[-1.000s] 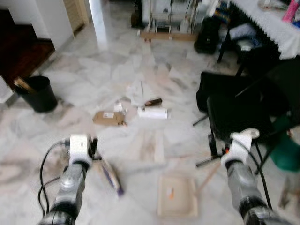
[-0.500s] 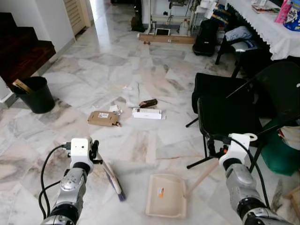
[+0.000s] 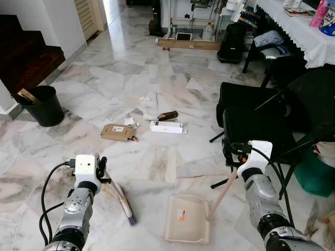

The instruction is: Sweep floor

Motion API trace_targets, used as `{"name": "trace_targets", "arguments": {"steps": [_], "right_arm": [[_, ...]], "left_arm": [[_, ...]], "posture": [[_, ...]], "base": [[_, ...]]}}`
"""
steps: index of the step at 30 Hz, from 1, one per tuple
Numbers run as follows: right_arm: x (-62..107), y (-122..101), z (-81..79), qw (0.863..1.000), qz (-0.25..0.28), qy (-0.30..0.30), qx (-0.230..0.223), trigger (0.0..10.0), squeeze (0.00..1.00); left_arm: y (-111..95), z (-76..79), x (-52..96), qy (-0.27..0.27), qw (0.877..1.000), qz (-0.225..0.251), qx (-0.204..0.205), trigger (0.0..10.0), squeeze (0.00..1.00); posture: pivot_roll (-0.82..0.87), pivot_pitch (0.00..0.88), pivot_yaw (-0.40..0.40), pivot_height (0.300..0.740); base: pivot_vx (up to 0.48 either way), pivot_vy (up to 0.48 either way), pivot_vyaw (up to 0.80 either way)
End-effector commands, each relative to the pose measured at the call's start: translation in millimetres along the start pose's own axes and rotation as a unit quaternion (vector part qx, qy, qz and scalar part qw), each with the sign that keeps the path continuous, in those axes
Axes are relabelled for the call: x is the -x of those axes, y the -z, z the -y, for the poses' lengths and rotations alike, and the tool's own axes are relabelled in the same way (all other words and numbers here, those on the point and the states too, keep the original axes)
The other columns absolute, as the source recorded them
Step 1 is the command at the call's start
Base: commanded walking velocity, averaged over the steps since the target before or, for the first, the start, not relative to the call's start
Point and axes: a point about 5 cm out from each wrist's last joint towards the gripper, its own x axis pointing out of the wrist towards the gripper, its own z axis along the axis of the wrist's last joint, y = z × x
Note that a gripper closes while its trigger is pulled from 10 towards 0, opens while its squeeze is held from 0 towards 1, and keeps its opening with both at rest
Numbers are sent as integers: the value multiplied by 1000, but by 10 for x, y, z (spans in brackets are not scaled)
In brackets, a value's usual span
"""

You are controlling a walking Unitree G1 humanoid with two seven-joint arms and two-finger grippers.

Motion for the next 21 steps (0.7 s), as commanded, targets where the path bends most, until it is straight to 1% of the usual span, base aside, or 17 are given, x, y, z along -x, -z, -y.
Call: {"name": "trace_targets", "arguments": {"steps": [1,6,13,15,17,18,21], "right_arm": [[-49,-119,-7,1000,25,-4,-1,10000,0],[-69,-180,-35,999,44,-3,-5,10000,0],[-67,-179,-24,999,45,14,-2,10000,0],[-52,-159,32,998,39,40,2,10000,0],[-48,-158,47,998,40,47,2,10000,0],[-43,-180,88,997,49,63,-8,10000,0],[-49,-268,149,993,74,86,-17,10000,0]], "left_arm": [[-19,-29,-6,-5,1000,3,4,10000,0],[-17,-39,-2,-2,1000,2,3,10000,0],[-27,-53,-8,0,1000,2,0,10000,0],[-36,-55,-14,2,1000,2,-1,10000,0],[-39,-57,-15,2,1000,3,-1,10000,0],[-42,-60,-16,3,1000,3,-2,10000,0],[-51,-62,-21,5,1000,4,-2,10000,0]], "posture": [[-40,58,20,740],[-38,66,36,740],[-33,66,48,740],[-29,66,54,740],[-29,66,55,740],[-28,66,59,740],[-30,66,65,740]], "base": [[0,0,0],[0,0,0],[0,0,0],[0,0,0],[0,0,0],[0,0,0],[0,0,0]]}}
